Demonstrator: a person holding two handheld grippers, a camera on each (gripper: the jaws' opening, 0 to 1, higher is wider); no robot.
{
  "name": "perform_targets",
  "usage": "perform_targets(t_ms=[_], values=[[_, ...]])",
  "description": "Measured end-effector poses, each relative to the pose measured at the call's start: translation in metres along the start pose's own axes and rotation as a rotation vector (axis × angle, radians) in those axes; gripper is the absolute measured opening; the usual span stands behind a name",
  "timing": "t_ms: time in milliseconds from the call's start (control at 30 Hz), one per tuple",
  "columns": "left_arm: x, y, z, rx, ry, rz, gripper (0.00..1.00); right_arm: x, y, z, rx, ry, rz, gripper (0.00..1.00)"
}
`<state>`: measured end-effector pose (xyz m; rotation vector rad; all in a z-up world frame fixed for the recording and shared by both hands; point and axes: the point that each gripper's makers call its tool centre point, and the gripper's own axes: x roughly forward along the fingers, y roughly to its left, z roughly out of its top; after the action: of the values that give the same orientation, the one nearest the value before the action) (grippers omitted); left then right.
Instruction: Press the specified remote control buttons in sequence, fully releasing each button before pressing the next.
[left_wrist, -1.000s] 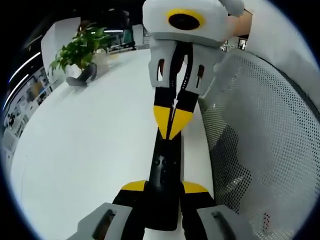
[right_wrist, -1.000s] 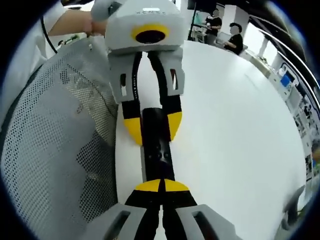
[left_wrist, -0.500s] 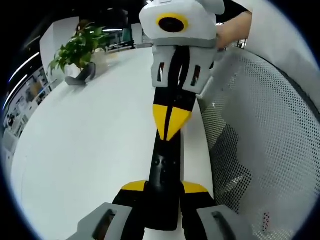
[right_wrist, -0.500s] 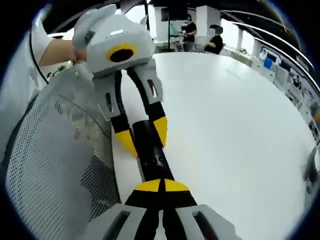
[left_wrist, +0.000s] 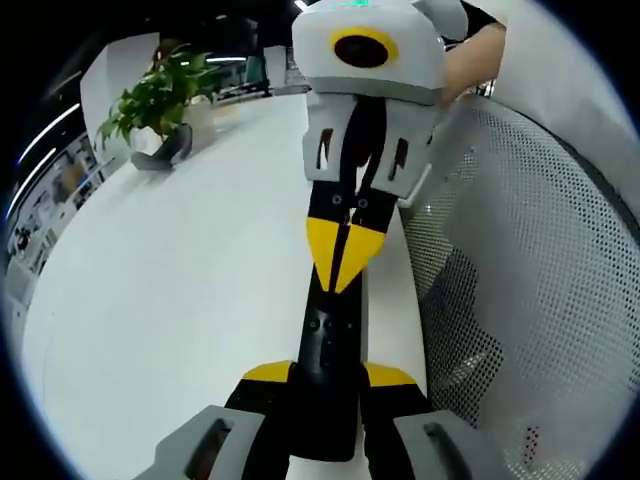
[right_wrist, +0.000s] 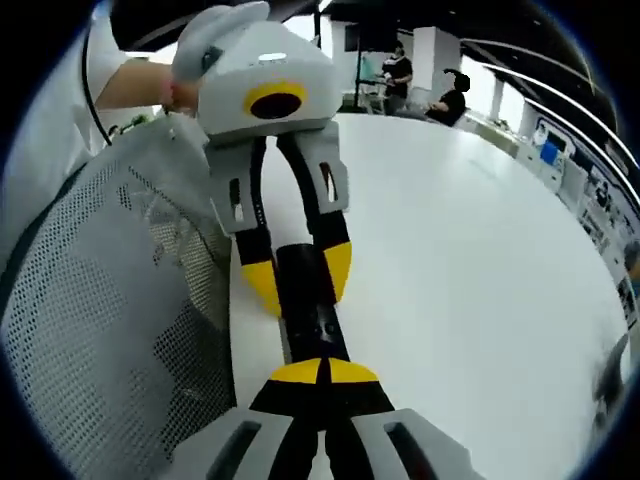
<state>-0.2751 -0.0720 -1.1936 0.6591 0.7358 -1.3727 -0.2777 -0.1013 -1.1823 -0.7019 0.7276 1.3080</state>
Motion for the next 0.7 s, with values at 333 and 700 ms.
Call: perform_targets(t_ms=[333,700], values=[[0.001,0.0,0.0,0.021,0.044,-0.007,0.24,0.004,-0.002,0.002,-0.035,0.091,-0.012,0.0],[0.001,0.0,0.0,0.0,0.032,0.005,0.24,0.002,0.001,0.011,0.101,-0.068,0.003,0.0]])
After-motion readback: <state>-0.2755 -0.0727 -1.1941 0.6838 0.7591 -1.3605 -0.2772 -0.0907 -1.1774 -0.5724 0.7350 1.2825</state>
